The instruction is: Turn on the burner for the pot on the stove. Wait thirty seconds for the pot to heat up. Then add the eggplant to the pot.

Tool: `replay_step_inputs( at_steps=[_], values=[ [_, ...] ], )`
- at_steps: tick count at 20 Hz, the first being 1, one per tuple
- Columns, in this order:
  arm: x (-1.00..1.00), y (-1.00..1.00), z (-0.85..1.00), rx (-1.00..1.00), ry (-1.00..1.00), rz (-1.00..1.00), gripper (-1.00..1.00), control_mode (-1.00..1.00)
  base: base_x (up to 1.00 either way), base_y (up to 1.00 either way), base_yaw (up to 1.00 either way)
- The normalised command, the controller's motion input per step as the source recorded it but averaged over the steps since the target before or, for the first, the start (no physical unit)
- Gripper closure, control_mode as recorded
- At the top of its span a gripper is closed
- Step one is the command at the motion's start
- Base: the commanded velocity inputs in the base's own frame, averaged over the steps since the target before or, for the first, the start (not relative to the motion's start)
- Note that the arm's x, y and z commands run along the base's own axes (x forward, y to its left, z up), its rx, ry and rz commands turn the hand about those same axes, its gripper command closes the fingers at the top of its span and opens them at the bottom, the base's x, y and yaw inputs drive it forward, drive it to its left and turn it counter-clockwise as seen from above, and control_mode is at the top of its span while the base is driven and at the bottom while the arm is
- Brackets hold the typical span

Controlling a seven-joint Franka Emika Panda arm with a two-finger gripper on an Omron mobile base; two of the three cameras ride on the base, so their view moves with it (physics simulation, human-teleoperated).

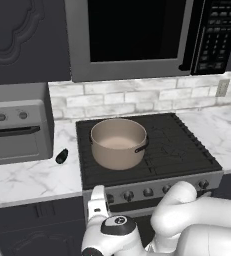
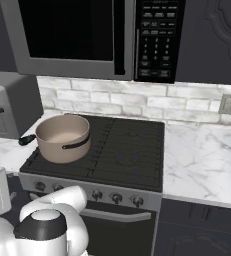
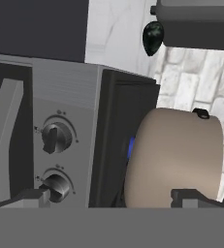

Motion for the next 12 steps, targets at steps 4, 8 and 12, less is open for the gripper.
replay_step_inputs(
  at_steps=[4,8,12],
  values=[
    [0.0,0.0,0.0,0.0,0.0,0.0,-1.0,-1.0,0.0,0.0,0.0],
    [0.0,0.0,0.0,0.0,0.0,0.0,-1.0,-1.0,0.0,0.0,0.0],
    [0.0,0.0,0.0,0.0,0.0,0.0,-1.0,-1.0,0.0,0.0,0.0]
  ],
)
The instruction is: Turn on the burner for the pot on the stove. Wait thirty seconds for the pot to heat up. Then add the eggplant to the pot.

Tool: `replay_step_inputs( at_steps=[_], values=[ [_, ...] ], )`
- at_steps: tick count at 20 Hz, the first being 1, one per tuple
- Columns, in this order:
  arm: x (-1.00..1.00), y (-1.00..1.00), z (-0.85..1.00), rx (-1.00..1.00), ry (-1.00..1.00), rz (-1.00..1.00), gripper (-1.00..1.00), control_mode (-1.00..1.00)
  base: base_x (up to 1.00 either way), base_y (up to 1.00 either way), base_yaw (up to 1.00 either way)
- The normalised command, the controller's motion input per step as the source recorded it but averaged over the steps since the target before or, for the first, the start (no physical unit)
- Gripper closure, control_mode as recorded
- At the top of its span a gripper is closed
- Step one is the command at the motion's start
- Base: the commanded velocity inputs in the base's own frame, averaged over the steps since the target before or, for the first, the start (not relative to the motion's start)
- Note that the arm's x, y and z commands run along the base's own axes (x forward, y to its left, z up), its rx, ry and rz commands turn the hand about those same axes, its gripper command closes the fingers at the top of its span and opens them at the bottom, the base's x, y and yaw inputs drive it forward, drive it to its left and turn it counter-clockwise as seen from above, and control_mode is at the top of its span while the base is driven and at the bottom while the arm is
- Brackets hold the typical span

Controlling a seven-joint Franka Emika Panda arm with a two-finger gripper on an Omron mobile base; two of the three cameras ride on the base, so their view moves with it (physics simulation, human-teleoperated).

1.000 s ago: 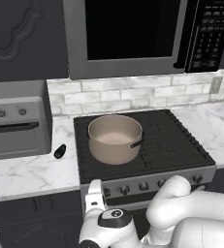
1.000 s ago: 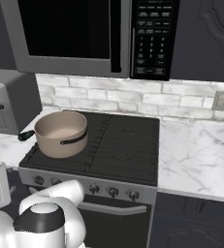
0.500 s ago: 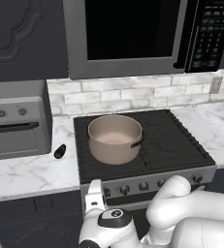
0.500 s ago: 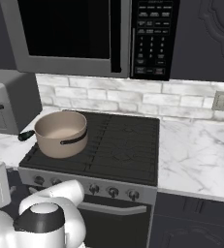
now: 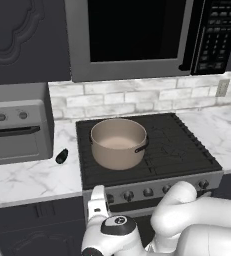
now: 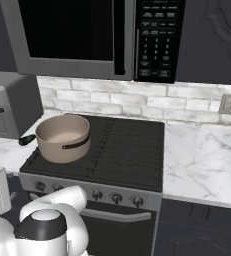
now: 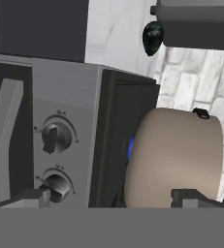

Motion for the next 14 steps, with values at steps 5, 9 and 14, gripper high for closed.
replay_step_inputs(
  at_steps=[5,9,14],
  values=[
    [0.0,0.0,0.0,0.0,0.0,0.0,-1.0,-1.0,0.0,0.0,0.0],
    [0.0,0.0,0.0,0.0,0.0,0.0,-1.0,-1.0,0.0,0.0,0.0],
    [0.0,0.0,0.0,0.0,0.0,0.0,-1.0,-1.0,0.0,0.0,0.0]
  ],
)
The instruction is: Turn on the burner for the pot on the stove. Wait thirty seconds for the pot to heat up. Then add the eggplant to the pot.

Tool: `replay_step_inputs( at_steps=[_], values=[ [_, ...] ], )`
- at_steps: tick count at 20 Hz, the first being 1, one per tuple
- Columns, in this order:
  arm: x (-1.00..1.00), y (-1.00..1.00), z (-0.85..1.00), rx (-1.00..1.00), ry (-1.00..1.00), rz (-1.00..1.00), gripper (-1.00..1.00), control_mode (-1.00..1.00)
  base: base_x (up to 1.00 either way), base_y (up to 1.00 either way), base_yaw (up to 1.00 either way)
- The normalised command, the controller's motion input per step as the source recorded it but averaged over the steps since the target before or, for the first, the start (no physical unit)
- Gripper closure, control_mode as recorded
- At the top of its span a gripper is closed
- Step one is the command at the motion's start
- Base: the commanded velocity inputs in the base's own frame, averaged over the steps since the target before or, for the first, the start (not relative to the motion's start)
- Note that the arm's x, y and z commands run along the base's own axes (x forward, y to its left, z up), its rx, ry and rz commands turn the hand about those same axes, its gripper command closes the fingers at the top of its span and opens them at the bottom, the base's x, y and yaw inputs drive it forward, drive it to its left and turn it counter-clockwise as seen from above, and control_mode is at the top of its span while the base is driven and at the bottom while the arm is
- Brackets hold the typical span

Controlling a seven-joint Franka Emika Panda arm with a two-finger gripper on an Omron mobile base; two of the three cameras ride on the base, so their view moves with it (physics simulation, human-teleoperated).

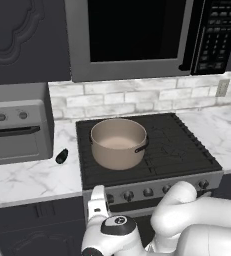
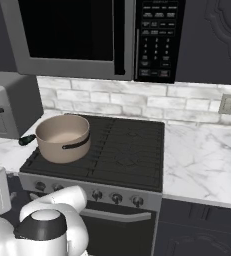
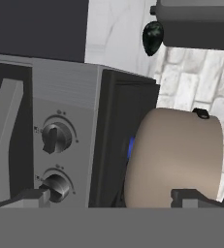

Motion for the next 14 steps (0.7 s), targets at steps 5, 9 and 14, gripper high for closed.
replay_step_inputs(
  at_steps=[5,9,14],
  values=[
    [0.0,0.0,0.0,0.0,0.0,0.0,-1.0,-1.0,0.0,0.0,0.0],
    [0.0,0.0,0.0,0.0,0.0,0.0,-1.0,-1.0,0.0,0.0,0.0],
    [0.0,0.0,0.0,0.0,0.0,0.0,-1.0,-1.0,0.0,0.0,0.0]
  ],
)
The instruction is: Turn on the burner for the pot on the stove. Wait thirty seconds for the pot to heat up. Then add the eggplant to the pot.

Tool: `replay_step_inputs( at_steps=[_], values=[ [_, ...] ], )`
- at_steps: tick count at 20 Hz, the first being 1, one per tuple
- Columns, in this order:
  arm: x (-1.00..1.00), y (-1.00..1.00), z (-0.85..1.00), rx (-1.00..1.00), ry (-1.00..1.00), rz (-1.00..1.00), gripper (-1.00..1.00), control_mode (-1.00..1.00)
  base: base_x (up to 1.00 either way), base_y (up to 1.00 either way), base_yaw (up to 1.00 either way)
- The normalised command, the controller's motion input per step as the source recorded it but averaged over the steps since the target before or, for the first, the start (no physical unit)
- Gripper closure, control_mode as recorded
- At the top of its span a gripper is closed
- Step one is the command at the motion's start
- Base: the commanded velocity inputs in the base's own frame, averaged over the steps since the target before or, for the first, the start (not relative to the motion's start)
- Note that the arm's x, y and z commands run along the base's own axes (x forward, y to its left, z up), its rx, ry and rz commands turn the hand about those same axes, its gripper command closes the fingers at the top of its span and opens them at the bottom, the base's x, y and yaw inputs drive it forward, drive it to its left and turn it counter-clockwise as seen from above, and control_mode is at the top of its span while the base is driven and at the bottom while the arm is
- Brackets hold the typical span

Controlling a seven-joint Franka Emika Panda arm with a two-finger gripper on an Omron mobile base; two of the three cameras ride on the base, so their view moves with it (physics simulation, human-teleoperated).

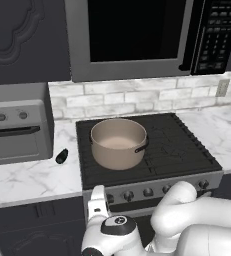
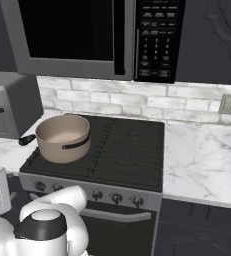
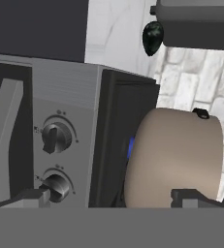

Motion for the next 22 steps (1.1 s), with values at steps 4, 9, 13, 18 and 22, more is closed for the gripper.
replay_step_inputs(
  at_steps=[4,9,13,18,22],
  values=[
    [0.0,0.0,0.0,0.0,0.0,0.0,-1.0,-1.0,0.0,0.0,0.0],
    [0.0,0.0,0.0,0.0,0.0,0.0,-1.0,-1.0,0.0,0.0,0.0],
    [0.0,0.0,0.0,0.0,0.0,0.0,-1.0,-1.0,0.0,0.0,0.0],
    [0.0,0.0,0.0,0.0,0.0,0.0,-1.0,-1.0,0.0,0.0,0.0],
    [0.0,0.0,0.0,0.0,0.0,0.0,-1.0,-1.0,0.0,0.0,0.0]
  ],
)
